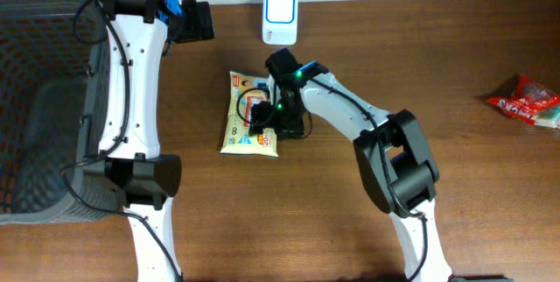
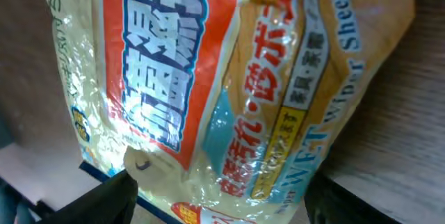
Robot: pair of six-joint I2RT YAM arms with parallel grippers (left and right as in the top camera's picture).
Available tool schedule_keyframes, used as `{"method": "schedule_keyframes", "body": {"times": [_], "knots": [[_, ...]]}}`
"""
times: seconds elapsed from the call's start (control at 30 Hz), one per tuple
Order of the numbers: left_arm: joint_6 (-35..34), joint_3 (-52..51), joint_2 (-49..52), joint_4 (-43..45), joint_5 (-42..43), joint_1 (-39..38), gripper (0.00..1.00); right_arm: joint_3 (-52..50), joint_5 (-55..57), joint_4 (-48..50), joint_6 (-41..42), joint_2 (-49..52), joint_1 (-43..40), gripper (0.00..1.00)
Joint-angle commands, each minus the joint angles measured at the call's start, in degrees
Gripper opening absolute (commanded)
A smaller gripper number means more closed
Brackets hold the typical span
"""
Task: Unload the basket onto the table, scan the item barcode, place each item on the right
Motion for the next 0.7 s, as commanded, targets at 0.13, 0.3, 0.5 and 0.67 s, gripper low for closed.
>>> {"method": "schedule_keyframes", "body": {"times": [0.13,0.3,0.5,0.67], "knots": [[-0.50,-0.17,-0.11,0.09,-0.42,0.04,0.99,-3.17,6.69,1.22,1.22,-0.63,-0.74,0.04],[-0.50,-0.17,-0.11,0.09,-0.42,0.04,0.99,15.58,48.70,-27.19,1.51,-6.27,-2.93,0.04],[-0.50,-0.17,-0.11,0.09,-0.42,0.04,0.99,15.15,75.54,-37.62,16.52,-3.56,-0.52,0.04],[-0.50,-0.17,-0.11,0.09,-0.42,0.04,0.99,5.64,77.70,-36.24,27.17,-3.39,0.85,0.04]]}}
